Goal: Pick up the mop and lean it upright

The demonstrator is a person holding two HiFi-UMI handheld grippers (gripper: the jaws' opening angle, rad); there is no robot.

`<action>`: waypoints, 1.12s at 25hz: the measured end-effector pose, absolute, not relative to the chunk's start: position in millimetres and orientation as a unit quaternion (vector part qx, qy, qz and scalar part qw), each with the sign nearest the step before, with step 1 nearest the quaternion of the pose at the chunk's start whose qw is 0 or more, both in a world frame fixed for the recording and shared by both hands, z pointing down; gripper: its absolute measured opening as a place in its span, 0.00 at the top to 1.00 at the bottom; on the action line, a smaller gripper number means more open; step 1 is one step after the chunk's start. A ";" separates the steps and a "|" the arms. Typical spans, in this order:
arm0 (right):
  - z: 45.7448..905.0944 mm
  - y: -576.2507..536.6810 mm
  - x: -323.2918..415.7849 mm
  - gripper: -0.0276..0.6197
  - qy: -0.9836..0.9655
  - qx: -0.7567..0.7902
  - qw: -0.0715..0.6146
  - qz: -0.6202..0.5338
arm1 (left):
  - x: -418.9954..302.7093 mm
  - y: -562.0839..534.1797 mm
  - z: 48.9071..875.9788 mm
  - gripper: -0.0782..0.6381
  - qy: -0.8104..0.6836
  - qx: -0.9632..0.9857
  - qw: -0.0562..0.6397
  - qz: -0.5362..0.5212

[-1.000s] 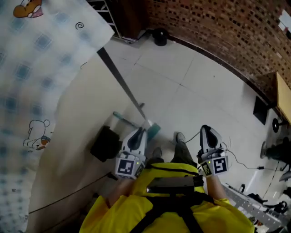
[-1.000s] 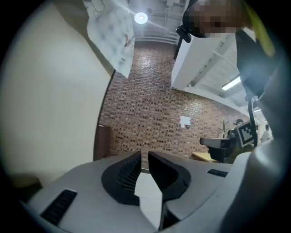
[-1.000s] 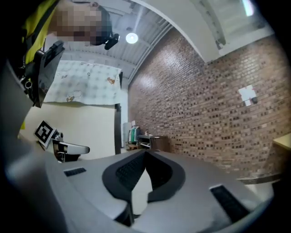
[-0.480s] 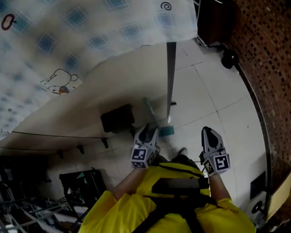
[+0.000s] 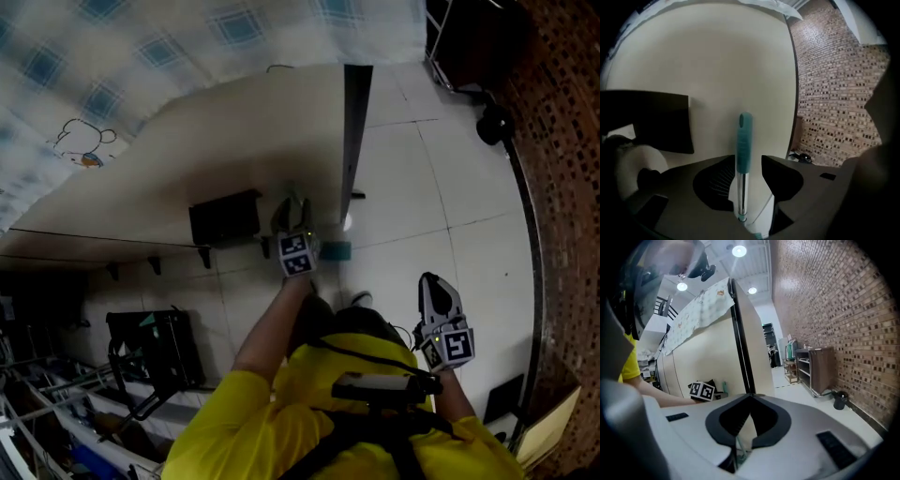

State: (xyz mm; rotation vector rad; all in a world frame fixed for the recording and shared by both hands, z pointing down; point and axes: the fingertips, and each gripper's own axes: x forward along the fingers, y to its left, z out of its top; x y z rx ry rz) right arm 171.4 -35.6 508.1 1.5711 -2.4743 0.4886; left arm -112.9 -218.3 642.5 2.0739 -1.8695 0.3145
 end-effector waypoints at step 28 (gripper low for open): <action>486.6 -29.5 202.1 0.95 -0.812 0.563 0.040 0.149 | -83.5 -94.4 431.5 0.73 -0.598 0.800 0.058 -0.013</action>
